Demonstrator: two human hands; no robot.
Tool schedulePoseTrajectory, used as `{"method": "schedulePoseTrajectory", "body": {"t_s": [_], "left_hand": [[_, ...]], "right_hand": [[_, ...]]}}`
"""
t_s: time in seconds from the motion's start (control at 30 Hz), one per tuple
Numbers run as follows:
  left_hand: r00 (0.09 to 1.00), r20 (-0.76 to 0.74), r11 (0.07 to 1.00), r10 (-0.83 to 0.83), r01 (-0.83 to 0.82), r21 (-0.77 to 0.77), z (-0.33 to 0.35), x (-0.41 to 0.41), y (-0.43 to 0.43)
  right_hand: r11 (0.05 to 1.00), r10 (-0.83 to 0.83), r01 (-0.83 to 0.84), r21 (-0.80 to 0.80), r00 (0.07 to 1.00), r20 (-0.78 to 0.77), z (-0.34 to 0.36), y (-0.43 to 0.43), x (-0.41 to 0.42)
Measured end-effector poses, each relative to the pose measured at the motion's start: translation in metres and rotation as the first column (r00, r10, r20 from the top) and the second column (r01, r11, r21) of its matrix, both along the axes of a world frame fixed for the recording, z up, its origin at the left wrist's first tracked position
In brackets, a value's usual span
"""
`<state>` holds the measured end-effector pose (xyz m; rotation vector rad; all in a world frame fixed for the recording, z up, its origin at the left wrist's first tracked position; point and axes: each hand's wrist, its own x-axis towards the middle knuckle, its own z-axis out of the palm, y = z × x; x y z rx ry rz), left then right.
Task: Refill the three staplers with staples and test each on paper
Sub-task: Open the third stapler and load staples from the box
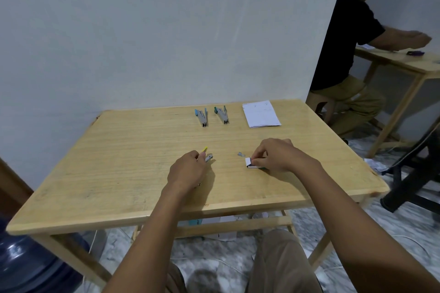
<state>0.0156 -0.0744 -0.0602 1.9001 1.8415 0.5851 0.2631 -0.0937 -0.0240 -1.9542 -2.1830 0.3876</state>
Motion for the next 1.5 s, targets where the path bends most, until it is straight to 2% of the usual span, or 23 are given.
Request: {"method": "schedulePoseTrajectory", "body": {"t_s": [0.2,0.33,0.47,0.6,0.7,0.8,0.83,0.9,1.0,1.13,1.27,1.4,1.5], "left_hand": [[1.0,0.01,1.0,0.007,-0.007,-0.019,0.001,0.0,0.0],[1.0,0.0,1.0,0.002,-0.002,-0.001,0.003,0.0,-0.002],[1.0,-0.007,1.0,0.0,0.0,-0.003,0.006,0.001,-0.004],[1.0,0.014,1.0,-0.01,0.01,-0.016,0.011,0.0,-0.006],[0.985,0.172,0.998,0.001,0.009,-0.057,0.017,-0.003,-0.008],[0.891,0.441,0.977,0.109,-0.014,-0.214,0.028,-0.003,-0.013],[0.852,0.502,0.96,0.148,-0.002,-0.279,0.031,-0.003,-0.015],[0.748,0.631,0.923,0.205,0.067,-0.379,0.036,-0.001,-0.021],[0.574,0.786,0.88,0.23,0.223,-0.42,0.036,0.002,-0.028],[0.453,0.856,0.84,0.251,0.337,-0.424,0.031,0.007,-0.031],[0.407,0.876,0.828,0.259,0.373,-0.418,0.027,0.009,-0.033],[0.402,0.876,0.827,0.268,0.37,-0.423,0.024,0.01,-0.034],[0.413,0.871,0.832,0.267,0.357,-0.424,0.021,0.011,-0.033]], "right_hand": [[0.997,0.015,-0.013,-0.072,0.999,0.04,0.001,0.006,0.0],[0.997,-0.079,0.077,-0.026,0.996,-0.042,-0.002,0.005,0.008],[0.992,-0.091,0.11,0.067,0.966,-0.244,0.006,-0.004,0.009],[0.982,-0.061,0.143,0.125,0.862,-0.503,0.011,-0.014,0.001],[0.991,-0.041,0.118,0.07,0.744,-0.666,0.015,-0.021,-0.01],[0.994,-0.106,0.078,-0.076,0.518,-0.849,0.016,-0.027,-0.023],[0.992,-0.127,0.061,-0.112,0.477,-0.869,0.015,-0.028,-0.027],[0.986,-0.154,0.018,-0.165,0.46,-0.875,0.013,-0.027,-0.036],[0.98,-0.157,-0.045,-0.193,0.424,-0.892,0.011,-0.028,-0.049],[0.976,-0.162,-0.072,-0.207,0.405,-0.9,0.007,-0.029,-0.061],[0.979,-0.141,-0.078,-0.188,0.406,-0.903,0.002,-0.028,-0.068],[0.981,-0.151,-0.054,-0.185,0.383,-0.911,0.0,-0.03,-0.073],[0.983,-0.132,-0.061,-0.172,0.413,-0.901,-0.003,-0.032,-0.075]]}}
